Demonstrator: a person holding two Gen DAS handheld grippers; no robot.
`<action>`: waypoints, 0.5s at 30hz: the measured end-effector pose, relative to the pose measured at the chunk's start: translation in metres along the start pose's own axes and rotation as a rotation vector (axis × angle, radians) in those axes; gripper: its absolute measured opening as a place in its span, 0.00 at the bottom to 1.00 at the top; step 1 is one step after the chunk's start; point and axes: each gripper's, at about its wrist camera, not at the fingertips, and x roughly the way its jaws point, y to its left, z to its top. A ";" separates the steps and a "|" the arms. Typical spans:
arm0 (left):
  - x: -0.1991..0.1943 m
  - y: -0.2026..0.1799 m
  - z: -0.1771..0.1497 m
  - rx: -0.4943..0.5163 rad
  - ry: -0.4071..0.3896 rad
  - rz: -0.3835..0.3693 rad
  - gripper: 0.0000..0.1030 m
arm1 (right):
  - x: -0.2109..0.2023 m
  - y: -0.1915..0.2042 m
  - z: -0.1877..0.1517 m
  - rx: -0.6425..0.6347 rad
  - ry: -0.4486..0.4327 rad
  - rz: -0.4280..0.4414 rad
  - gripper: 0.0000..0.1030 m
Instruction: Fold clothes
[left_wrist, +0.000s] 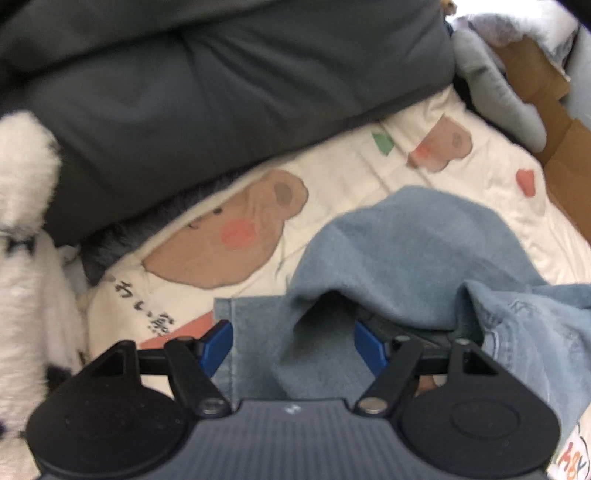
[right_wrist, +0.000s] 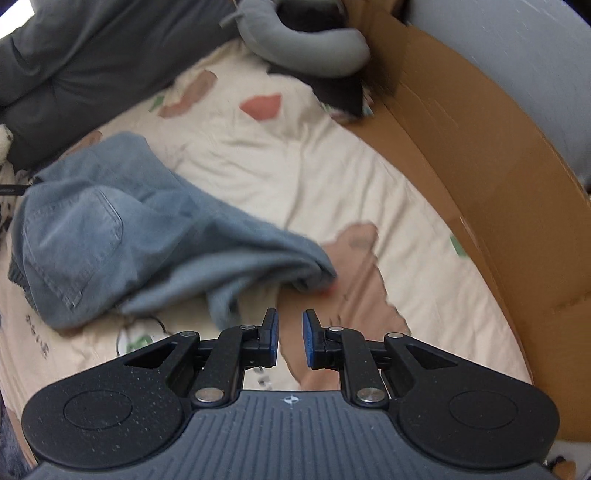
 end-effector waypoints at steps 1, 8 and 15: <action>0.006 -0.001 -0.001 0.004 0.008 0.007 0.73 | -0.001 -0.003 -0.004 0.005 0.003 -0.001 0.15; 0.034 0.006 -0.004 -0.049 0.041 0.019 0.17 | -0.013 -0.014 -0.017 0.040 -0.013 0.024 0.19; 0.007 -0.001 0.021 -0.046 -0.059 -0.024 0.04 | -0.015 -0.016 -0.023 0.064 -0.027 0.075 0.23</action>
